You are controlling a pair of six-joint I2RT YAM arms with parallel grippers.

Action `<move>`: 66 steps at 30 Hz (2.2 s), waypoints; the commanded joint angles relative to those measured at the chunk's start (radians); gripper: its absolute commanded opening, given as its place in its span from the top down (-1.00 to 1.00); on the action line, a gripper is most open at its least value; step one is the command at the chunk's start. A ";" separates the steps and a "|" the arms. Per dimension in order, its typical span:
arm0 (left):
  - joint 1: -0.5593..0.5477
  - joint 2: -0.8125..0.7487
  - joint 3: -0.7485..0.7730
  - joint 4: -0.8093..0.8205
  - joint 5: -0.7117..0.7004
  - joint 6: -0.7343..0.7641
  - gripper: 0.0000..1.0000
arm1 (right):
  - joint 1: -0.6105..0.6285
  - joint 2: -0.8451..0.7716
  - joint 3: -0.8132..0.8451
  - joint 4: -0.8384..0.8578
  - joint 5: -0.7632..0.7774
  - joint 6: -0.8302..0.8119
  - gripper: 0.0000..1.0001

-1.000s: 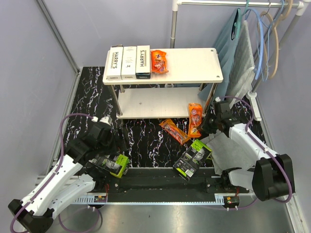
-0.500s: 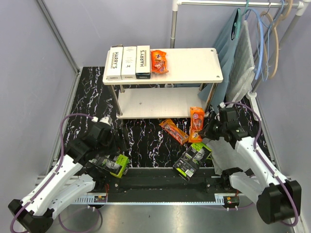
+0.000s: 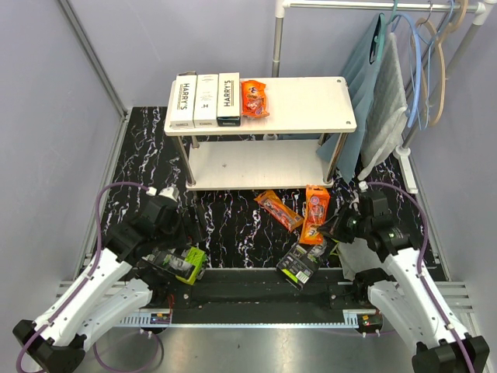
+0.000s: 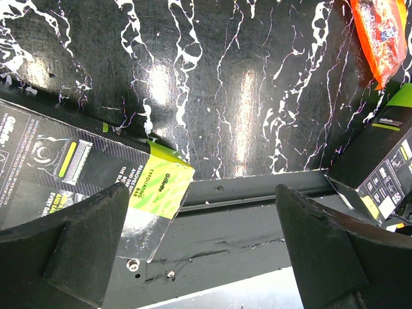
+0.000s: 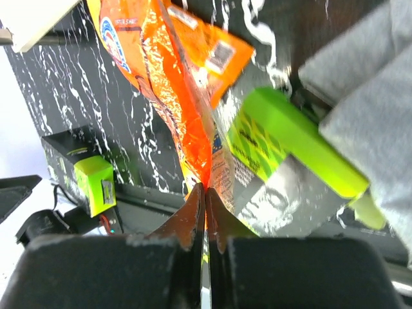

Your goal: Place and organize the shaving razors onto the shelf

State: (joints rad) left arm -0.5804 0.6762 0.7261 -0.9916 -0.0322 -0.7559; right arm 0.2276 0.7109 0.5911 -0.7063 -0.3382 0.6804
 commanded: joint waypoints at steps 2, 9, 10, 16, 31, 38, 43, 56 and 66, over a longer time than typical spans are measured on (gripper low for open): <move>0.001 -0.006 -0.005 0.045 0.014 0.007 -0.98 | 0.006 -0.094 -0.059 -0.070 -0.055 0.087 0.98; 0.002 0.003 -0.005 0.048 0.017 0.012 -0.98 | 0.006 -0.160 -0.117 -0.122 -0.061 0.128 0.93; 0.002 0.005 -0.005 0.048 0.018 0.012 -0.98 | 0.006 -0.163 -0.119 -0.125 -0.061 0.127 0.93; 0.002 0.005 -0.007 0.051 0.018 0.010 -0.98 | 0.006 -0.182 -0.111 -0.154 -0.047 0.119 0.55; 0.002 0.013 -0.007 0.054 0.021 0.015 -0.98 | 0.006 -0.183 -0.142 -0.131 -0.002 0.156 -0.08; 0.002 0.008 -0.008 0.053 0.025 0.015 -0.98 | 0.006 -0.145 -0.169 -0.072 -0.004 0.169 -0.02; 0.002 0.014 -0.005 0.054 0.025 0.017 -0.98 | 0.006 -0.134 -0.172 -0.039 -0.004 0.179 0.05; 0.002 0.023 -0.002 0.057 0.025 0.021 -0.98 | 0.006 -0.131 -0.185 -0.036 -0.038 0.134 0.99; 0.002 0.025 -0.004 0.057 0.025 0.023 -0.98 | 0.006 -0.123 -0.114 -0.090 -0.033 0.091 1.00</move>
State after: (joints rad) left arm -0.5804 0.7025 0.7258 -0.9733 -0.0284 -0.7509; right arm 0.2283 0.5785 0.4149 -0.7658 -0.3614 0.8097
